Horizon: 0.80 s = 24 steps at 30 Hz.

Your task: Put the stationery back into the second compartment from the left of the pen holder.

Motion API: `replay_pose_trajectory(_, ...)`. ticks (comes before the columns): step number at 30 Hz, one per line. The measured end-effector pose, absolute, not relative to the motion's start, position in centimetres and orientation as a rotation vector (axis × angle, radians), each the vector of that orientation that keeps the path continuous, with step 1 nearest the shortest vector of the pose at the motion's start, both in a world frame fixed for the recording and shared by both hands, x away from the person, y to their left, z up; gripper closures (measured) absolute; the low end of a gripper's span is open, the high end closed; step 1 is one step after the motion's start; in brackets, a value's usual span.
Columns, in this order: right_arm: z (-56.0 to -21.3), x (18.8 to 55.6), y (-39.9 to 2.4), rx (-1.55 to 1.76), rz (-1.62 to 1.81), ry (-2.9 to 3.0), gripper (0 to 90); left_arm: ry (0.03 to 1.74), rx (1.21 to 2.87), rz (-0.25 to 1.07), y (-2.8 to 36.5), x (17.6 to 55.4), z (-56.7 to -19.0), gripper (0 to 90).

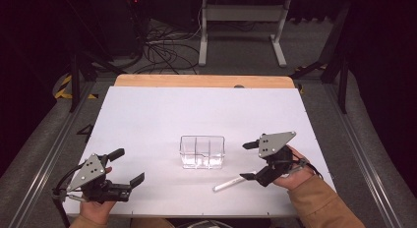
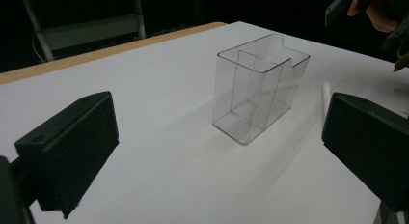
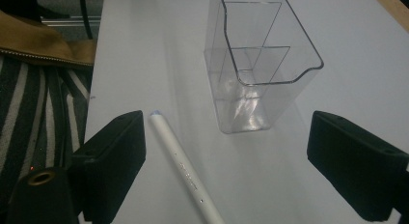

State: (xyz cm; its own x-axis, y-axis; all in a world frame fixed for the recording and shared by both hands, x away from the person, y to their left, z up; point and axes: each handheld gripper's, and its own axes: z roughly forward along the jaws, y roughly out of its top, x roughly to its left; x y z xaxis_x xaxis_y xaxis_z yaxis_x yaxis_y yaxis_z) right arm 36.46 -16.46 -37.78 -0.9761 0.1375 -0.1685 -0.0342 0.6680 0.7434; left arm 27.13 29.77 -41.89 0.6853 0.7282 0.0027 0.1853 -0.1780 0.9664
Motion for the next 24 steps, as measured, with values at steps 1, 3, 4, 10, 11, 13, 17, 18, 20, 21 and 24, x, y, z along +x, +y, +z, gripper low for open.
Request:
replay_pose_trajectory(1,-37.8,36.5,-16.5,0.079,1.199,2.676,13.7,0.741,1.715,0.576,29.8,27.1,-41.9,0.2)
replay_pose_trajectory(3,-37.8,36.4,-16.4,0.072,1.19,2.672,13.7,0.745,1.715,0.576,29.8,27.1,-41.9,0.2)
replay_pose_trajectory(4,-37.8,36.3,-16.3,0.078,1.187,2.669,13.7,0.743,1.717,0.578,29.8,27.2,-41.9,0.2)
replay_pose_trajectory(10,-38.2,36.2,-15.9,0.1,1.102,2.694,18.6,0.741,1.717,0.587,29.7,27.1,-41.8,0.3)
replay_pose_trajectory(11,-38.3,36.3,-15.9,0.106,1.091,2.7,19.6,0.742,1.719,0.589,29.7,27.1,-41.9,0.2)
replay_pose_trajectory(13,-38.5,36.4,-15.8,0.113,1.067,2.721,21.7,0.743,1.717,0.59,29.7,27.1,-41.9,0.3)
replay_pose_trajectory(17,-39.1,36.6,-15.2,0.102,1.02,2.777,24.2,0.742,1.717,0.59,29.7,27.1,-41.9,0.3)
replay_pose_trajectory(18,-39.2,36.7,-15.1,0.091,1.007,2.785,24.4,0.742,1.718,0.59,29.7,27.1,-41.9,0.2)
replay_pose_trajectory(20,-39.5,36.8,-14.8,0.086,0.978,2.812,25.3,0.741,1.718,0.591,29.7,27.1,-41.9,0.3)
replay_pose_trajectory(21,-39.7,36.8,-14.7,0.087,0.965,2.825,26.0,0.745,1.717,0.586,29.7,27.1,-41.9,0.3)
replay_pose_trajectory(24,-40.3,37.0,-14.2,0.058,0.918,2.859,28.2,0.745,1.721,0.585,29.7,27.2,-41.9,0.3)
